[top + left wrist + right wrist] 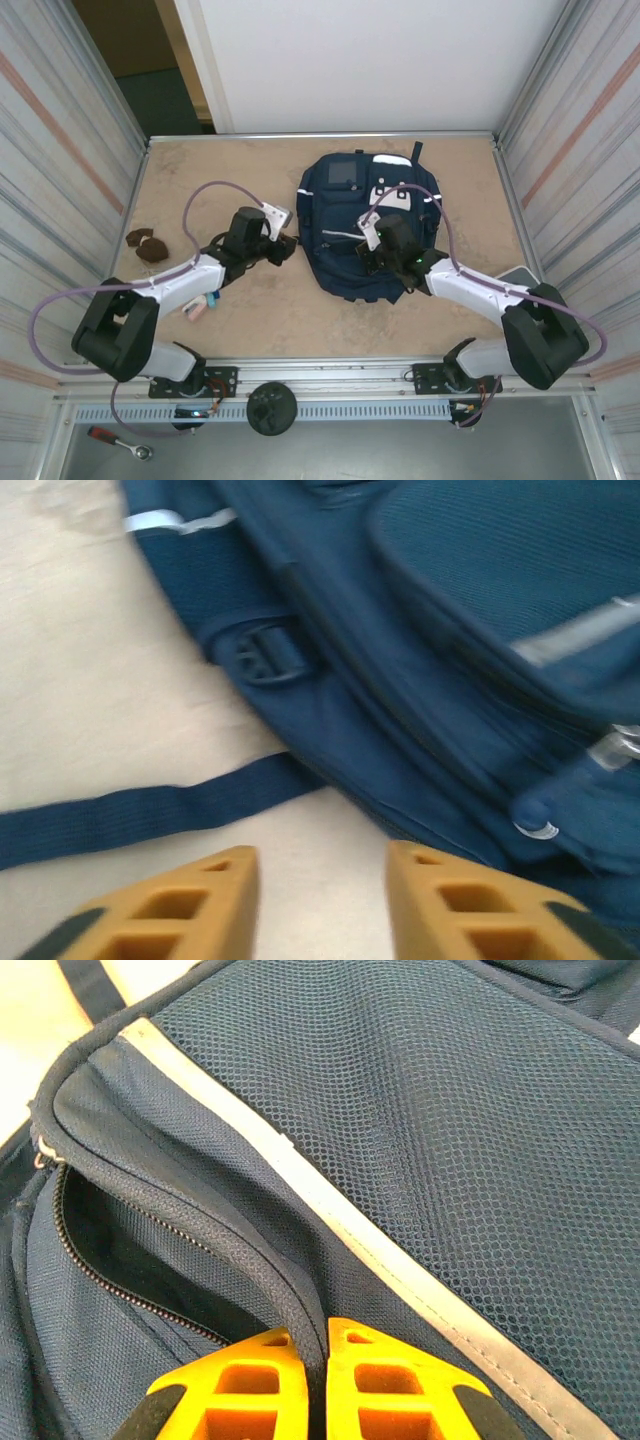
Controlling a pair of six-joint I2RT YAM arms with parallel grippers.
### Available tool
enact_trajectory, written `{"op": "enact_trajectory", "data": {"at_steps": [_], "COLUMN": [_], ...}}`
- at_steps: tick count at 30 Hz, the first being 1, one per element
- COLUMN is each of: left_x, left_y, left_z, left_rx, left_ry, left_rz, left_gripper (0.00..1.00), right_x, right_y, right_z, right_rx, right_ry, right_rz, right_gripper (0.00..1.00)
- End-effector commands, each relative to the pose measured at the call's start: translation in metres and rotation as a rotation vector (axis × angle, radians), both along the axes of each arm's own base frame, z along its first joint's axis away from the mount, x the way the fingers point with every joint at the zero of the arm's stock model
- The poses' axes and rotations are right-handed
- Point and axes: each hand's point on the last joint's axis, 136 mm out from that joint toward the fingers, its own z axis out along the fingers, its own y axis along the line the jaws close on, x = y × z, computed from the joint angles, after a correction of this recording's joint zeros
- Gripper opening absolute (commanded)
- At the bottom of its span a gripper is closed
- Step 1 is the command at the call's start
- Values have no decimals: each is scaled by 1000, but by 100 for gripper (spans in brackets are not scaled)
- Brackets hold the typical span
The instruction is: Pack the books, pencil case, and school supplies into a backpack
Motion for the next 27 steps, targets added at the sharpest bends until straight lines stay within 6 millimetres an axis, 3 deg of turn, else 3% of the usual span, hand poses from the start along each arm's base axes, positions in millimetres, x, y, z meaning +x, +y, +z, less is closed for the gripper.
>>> {"op": "enact_trajectory", "data": {"at_steps": [1,7,15,18,27], "left_x": [-22,-30,-38,-36,-25], "left_y": [-33,-61,-85,-92,-99], "left_z": [21,20,14,8,2], "left_rx": [-101,-170,-202,-177,-177], "left_ry": [-36,41,108,117,132], "left_rz": [-239,-405,-527,-542,-541], "left_gripper": [50,61,64,59,33], "right_x": [-3,-2,-2,-1,-2], "right_y": [-4,-12,-13,-12,-13], "right_z": [16,23,24,24,18], "right_rx": [141,201,202,205,191], "right_ry": [36,37,38,42,59], "right_rz": [-24,-36,-40,-37,-39], "right_gripper": [0,0,0,0,0]}}
